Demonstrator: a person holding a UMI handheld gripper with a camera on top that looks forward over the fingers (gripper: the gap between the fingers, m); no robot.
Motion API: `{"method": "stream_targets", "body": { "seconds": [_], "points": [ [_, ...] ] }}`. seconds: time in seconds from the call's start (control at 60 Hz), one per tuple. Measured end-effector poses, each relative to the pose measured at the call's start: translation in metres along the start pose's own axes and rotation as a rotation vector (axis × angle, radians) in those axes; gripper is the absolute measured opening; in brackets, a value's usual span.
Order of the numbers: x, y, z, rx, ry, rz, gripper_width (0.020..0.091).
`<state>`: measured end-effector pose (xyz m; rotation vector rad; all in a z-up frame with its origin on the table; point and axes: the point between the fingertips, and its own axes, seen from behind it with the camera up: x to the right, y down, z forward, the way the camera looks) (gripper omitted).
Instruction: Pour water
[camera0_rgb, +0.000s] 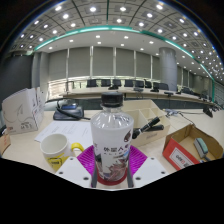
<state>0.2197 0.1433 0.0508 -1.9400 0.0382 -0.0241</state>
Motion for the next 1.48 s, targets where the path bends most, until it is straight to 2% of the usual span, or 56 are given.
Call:
{"method": "stream_targets", "body": {
  "seconds": [0.2,0.233,0.283,0.333,0.383,0.5,0.65,0.85,1.133,1.483],
  "points": [
    [-0.001,0.001,-0.006,0.012,-0.007,0.011,0.0591],
    [0.000,-0.001,-0.009,0.010,-0.003,0.023,0.0683],
    [0.001,-0.005,-0.016,0.008,0.003,0.030,0.0873],
    [0.005,-0.010,-0.024,-0.003,0.012,0.027,0.0837],
    [0.004,-0.014,-0.037,-0.021,0.027,0.030,0.0863],
    [-0.001,-0.019,-0.074,-0.107,0.045,0.041,0.0862],
    [-0.025,-0.035,-0.147,-0.199,0.087,0.044,0.0861],
    [-0.084,-0.051,-0.259,-0.270,0.095,0.069,0.0864],
    [-0.145,-0.058,-0.373,-0.287,0.092,0.020,0.0864],
    [-0.147,-0.049,-0.410,-0.283,0.124,-0.004,0.0864]
  ]
}}
